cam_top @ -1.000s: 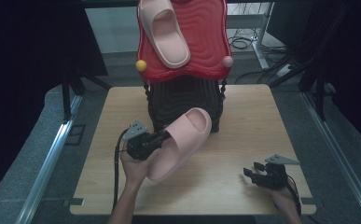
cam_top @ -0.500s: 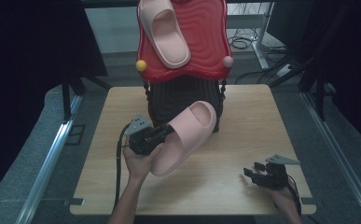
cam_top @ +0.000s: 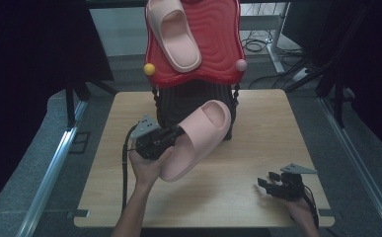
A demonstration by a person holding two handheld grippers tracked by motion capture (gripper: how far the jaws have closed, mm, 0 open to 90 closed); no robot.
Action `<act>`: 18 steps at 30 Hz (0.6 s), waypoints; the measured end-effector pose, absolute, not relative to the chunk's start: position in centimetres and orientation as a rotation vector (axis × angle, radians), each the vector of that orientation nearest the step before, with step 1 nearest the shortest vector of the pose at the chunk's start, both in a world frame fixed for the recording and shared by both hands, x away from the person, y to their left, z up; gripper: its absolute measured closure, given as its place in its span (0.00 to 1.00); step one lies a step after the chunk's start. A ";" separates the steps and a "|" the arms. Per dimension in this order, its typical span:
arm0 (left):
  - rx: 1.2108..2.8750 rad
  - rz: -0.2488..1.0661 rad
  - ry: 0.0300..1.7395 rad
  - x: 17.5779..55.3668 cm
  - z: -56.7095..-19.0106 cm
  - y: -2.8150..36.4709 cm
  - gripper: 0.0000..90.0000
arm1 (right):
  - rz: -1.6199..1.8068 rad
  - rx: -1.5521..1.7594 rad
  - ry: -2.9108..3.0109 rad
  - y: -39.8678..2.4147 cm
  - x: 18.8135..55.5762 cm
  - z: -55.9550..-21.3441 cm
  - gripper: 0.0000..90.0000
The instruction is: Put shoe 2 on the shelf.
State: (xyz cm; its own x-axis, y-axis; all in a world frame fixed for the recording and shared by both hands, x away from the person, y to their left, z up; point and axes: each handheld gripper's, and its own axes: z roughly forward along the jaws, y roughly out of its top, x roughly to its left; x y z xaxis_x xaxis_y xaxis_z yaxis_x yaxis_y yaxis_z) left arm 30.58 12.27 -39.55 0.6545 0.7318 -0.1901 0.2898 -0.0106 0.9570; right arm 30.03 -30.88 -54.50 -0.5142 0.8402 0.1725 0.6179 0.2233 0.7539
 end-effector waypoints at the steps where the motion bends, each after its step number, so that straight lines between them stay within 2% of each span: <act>1: 1.594 0.431 0.864 30.6 -39.5 12.3 0.93 | 1.167 1.367 2.231 -30.9 30.0 -54.5 0.44; 18: 1.595 0.434 0.861 31.0 -39.0 11.8 0.93 | 1.177 1.371 2.227 -30.9 30.1 -54.7 0.43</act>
